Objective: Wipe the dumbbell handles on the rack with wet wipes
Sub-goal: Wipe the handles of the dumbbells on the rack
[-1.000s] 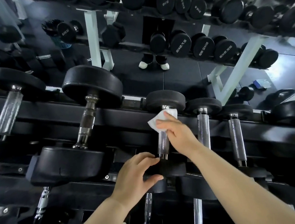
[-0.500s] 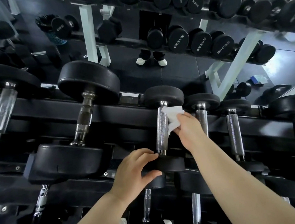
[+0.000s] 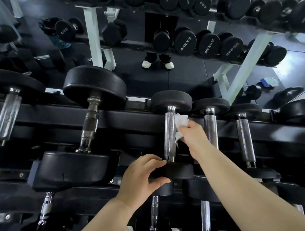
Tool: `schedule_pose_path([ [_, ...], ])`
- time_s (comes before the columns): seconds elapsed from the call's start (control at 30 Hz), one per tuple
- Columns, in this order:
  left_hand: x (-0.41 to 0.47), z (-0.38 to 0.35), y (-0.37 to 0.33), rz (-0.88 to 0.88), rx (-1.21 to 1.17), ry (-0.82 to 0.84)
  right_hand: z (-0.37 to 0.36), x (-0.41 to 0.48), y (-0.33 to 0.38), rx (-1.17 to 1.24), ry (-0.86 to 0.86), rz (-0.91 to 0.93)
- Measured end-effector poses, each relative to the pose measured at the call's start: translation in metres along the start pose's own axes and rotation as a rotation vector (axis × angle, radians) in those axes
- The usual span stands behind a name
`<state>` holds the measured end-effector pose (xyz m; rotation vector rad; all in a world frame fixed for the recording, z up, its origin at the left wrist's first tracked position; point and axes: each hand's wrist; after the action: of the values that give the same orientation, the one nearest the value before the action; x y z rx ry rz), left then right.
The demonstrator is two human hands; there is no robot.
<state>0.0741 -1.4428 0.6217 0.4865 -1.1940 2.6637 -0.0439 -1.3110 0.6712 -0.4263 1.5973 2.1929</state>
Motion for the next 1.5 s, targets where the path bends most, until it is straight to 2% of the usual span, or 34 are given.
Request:
schedule_pose_path([
  [0.13, 0.001, 0.002, -0.002, 0.050, -0.044, 0.040, 0.023, -0.022, -0.015, -0.129, 0.224, -0.006],
  [0.27, 0.018, 0.012, -0.011, 0.280, -0.247, 0.057, 0.042, -0.025, -0.006, -0.027, 0.239, 0.066],
  [0.37, 0.041, 0.017, -0.022, 0.345, -0.256, 0.026, 0.042, -0.031, 0.002, 0.060, 0.302, 0.063],
  [0.5, 0.064, 0.017, -0.029, 0.431, -0.367, 0.084, 0.032, -0.039, 0.006, 0.083, 0.366, 0.066],
  [0.6, 0.068, 0.017, -0.029, 0.558, -0.502, -0.016, 0.026, -0.041, 0.006, 0.140, 0.379, 0.057],
  [0.67, 0.068, 0.020, -0.025, 0.615, -0.558, -0.118, 0.023, -0.042, 0.004, 0.123, 0.317, 0.090],
  [0.77, 0.069, 0.032, -0.019, 0.706, -0.534, -0.316, 0.019, -0.043, -0.009, -0.168, 0.128, 0.296],
  [0.83, 0.070, 0.039, -0.013, 0.772, -0.447, -0.385, 0.018, -0.050, -0.026, -0.364, 0.087, 0.445],
  [0.93, 0.074, 0.037, -0.004, 0.810, -0.341, -0.318, 0.015, -0.060, -0.052, -0.506, 0.066, 0.605],
  [1.13, 0.096, 0.008, -0.007, 0.874, -0.358, -0.074, 0.001, -0.067, -0.078, -0.477, -0.024, 0.697],
  [1.2, 0.109, 0.001, -0.012, 0.858, -0.388, -0.006, 0.001, -0.066, -0.080, -0.463, -0.027, 0.689],
  [1.33, 0.130, -0.002, -0.016, 0.857, -0.453, -0.015, 0.000, -0.064, -0.080, -0.435, -0.035, 0.690],
  [1.5, 0.097, -0.006, -0.007, 0.808, -0.340, 0.268, -0.002, -0.062, -0.083, -0.443, -0.053, 0.705],
])
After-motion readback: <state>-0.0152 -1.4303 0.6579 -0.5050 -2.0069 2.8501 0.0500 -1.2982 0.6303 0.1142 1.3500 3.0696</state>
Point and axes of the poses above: each hand's wrist, its own x-axis towards the middle knuckle, its own z-axis out of the back of the hand, y = z × x, and after that the axes turned 4 degrees about -y, right-handed
